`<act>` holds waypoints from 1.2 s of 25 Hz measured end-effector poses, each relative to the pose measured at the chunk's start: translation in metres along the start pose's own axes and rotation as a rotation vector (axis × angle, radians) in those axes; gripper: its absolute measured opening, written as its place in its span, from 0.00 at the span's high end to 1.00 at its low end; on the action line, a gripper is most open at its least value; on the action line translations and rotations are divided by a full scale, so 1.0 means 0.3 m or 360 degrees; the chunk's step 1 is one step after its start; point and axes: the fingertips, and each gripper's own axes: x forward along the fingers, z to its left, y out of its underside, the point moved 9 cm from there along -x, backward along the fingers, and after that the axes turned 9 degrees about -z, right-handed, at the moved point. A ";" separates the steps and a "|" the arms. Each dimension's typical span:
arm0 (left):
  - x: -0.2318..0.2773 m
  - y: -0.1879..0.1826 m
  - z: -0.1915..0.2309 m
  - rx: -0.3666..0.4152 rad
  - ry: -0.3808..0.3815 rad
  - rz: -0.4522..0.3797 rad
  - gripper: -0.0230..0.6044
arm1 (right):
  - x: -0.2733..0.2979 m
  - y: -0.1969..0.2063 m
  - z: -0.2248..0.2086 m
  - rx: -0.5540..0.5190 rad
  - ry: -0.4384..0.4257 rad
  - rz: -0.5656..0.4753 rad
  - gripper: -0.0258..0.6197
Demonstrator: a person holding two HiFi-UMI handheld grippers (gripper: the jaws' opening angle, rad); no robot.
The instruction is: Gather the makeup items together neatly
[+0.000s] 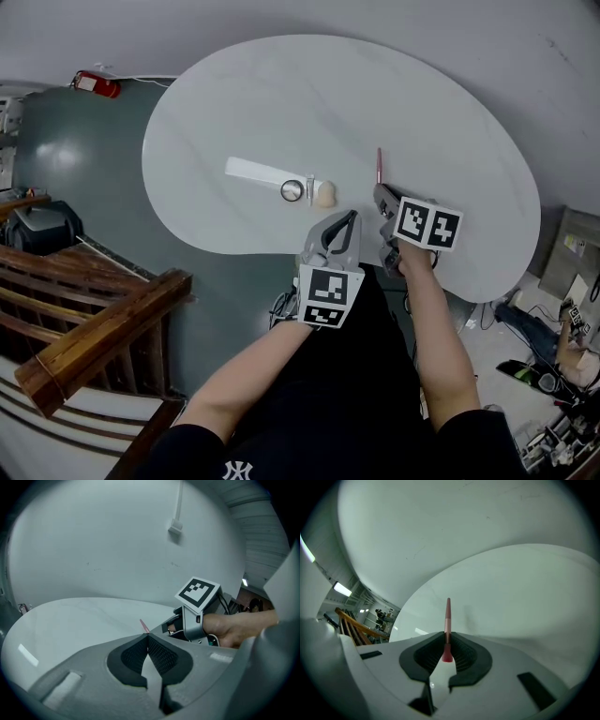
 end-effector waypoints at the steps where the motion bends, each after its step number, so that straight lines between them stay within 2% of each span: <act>1: -0.011 0.005 0.004 0.0004 0.0006 0.0001 0.95 | -0.004 0.020 0.010 0.0021 -0.0004 -0.0002 0.88; 12: -0.084 0.078 0.046 0.0006 0.0008 0.0044 0.95 | 0.035 0.193 0.091 0.0048 -0.0021 0.0014 0.87; 25: -0.143 0.115 0.107 -0.0027 -0.0046 0.0057 0.95 | 0.123 0.232 0.109 0.0072 0.0028 0.0034 0.87; 30: -0.151 0.114 0.116 -0.0034 -0.0059 0.0053 0.95 | 0.127 0.232 0.106 0.0109 -0.0011 0.0028 0.87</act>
